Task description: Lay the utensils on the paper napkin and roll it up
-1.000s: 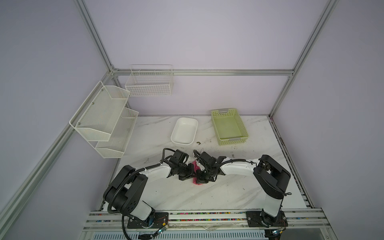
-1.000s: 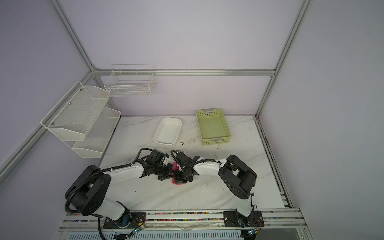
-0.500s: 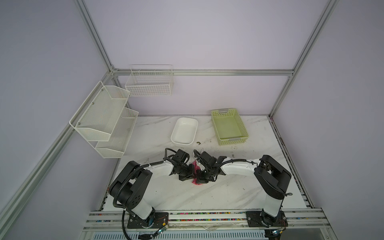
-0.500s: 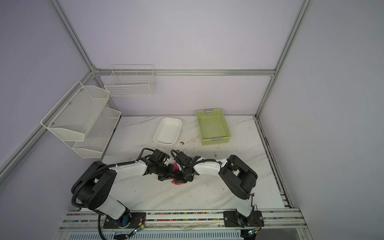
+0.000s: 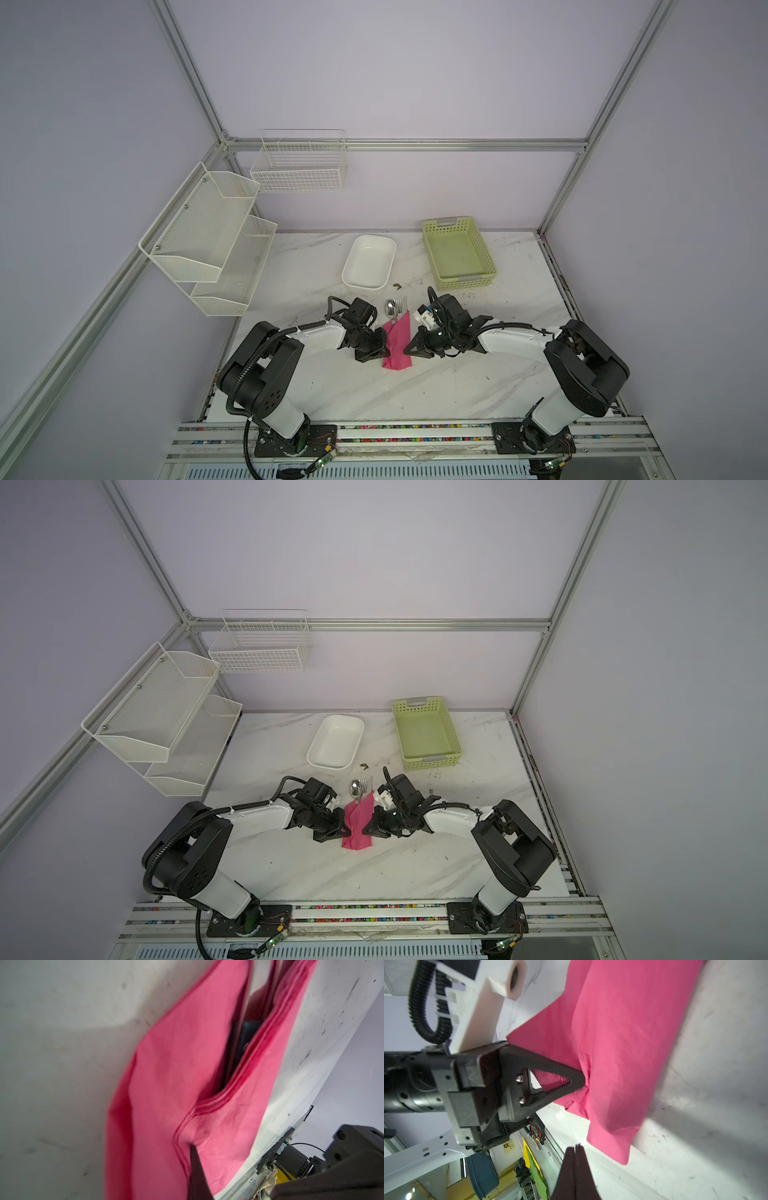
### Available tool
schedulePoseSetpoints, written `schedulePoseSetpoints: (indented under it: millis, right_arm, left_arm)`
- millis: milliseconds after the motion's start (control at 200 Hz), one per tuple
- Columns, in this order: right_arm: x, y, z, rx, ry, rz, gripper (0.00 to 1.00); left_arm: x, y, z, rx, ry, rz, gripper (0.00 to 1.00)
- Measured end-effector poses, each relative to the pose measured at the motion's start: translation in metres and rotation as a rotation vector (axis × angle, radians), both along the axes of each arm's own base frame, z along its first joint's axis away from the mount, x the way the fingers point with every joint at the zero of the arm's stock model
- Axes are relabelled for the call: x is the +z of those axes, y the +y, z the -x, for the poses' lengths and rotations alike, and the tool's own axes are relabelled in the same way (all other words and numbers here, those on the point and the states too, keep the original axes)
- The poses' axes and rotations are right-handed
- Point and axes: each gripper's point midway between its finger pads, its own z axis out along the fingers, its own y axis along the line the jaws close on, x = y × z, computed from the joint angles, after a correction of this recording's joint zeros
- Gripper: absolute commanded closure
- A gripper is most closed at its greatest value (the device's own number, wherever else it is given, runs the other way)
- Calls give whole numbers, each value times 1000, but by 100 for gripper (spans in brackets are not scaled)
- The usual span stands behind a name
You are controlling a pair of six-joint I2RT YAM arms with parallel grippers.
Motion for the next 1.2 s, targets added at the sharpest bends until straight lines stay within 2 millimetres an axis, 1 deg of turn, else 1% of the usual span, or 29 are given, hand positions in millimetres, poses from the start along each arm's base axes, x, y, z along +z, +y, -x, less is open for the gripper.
schedulePoseSetpoints:
  millis: [205,330,435,650,900,1075,1200]
  right_arm:
    - [-17,7,7,48,24,-60,100]
    - [-30,8,8,55,36,-63,100]
    - [-35,8,7,58,40,-68,100]
    - [-39,10,5,62,44,-90,100]
    - [-40,12,6,68,60,-105,100]
    - [-40,13,7,71,67,-114,100]
    - [-41,13,7,73,67,-117,100]
  left_arm:
    - [0,0,0,0,3,-3,100]
    - [0,1,1,1,5,-3,100]
    - [0,1,1,0,5,-3,100]
    - [2,3,1,1,-6,-18,100]
    - [11,4,1,1,-28,-14,100]
    - [16,1,1,-8,-39,-9,100]
    - [24,-6,-3,-21,-53,4,100]
